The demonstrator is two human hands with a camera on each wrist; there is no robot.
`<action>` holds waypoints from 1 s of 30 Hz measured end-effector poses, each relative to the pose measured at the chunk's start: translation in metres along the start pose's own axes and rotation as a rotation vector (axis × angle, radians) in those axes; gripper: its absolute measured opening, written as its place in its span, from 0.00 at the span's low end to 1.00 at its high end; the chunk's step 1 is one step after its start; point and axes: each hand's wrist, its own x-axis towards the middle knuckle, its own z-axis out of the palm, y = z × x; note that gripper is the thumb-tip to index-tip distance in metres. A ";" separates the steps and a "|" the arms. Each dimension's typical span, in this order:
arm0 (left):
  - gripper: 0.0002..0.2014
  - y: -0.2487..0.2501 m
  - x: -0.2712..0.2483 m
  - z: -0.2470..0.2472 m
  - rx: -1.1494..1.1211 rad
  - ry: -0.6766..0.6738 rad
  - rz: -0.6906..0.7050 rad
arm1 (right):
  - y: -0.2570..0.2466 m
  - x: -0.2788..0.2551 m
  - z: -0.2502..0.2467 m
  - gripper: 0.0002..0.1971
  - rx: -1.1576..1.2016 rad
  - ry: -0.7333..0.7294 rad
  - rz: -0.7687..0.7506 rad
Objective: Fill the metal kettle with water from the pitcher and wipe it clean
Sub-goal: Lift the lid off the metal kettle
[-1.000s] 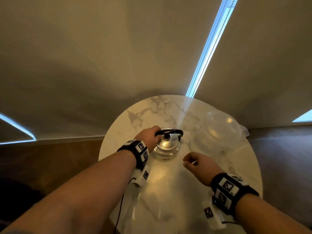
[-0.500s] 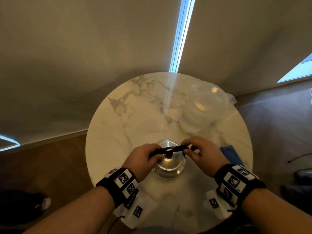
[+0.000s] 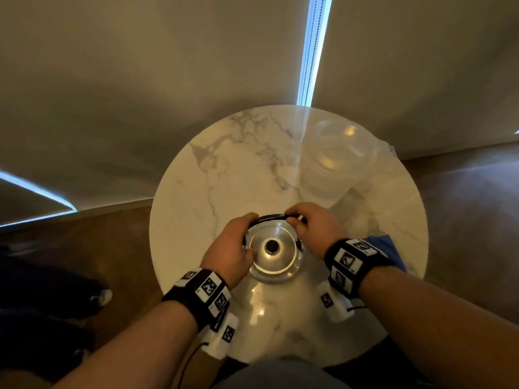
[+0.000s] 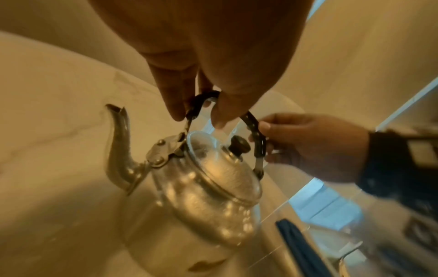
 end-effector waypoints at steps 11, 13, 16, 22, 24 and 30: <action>0.62 -0.012 -0.008 0.011 0.249 -0.148 -0.028 | -0.027 0.027 0.008 0.12 -0.088 -0.135 0.070; 0.60 -0.014 -0.009 0.012 0.203 -0.119 -0.027 | -0.034 0.013 0.008 0.14 -0.171 -0.092 0.010; 0.59 -0.017 -0.008 0.010 0.178 -0.119 -0.004 | -0.042 -0.023 0.016 0.15 -0.255 -0.113 -0.150; 0.56 -0.030 -0.005 0.006 0.151 -0.140 -0.005 | -0.050 -0.040 0.054 0.12 -0.345 -0.144 -0.125; 0.57 -0.032 -0.003 0.007 0.122 -0.131 -0.003 | -0.053 -0.032 0.057 0.11 -0.373 -0.146 -0.114; 0.59 -0.031 0.000 0.008 0.096 -0.145 0.007 | -0.058 -0.033 0.054 0.09 -0.384 -0.115 -0.077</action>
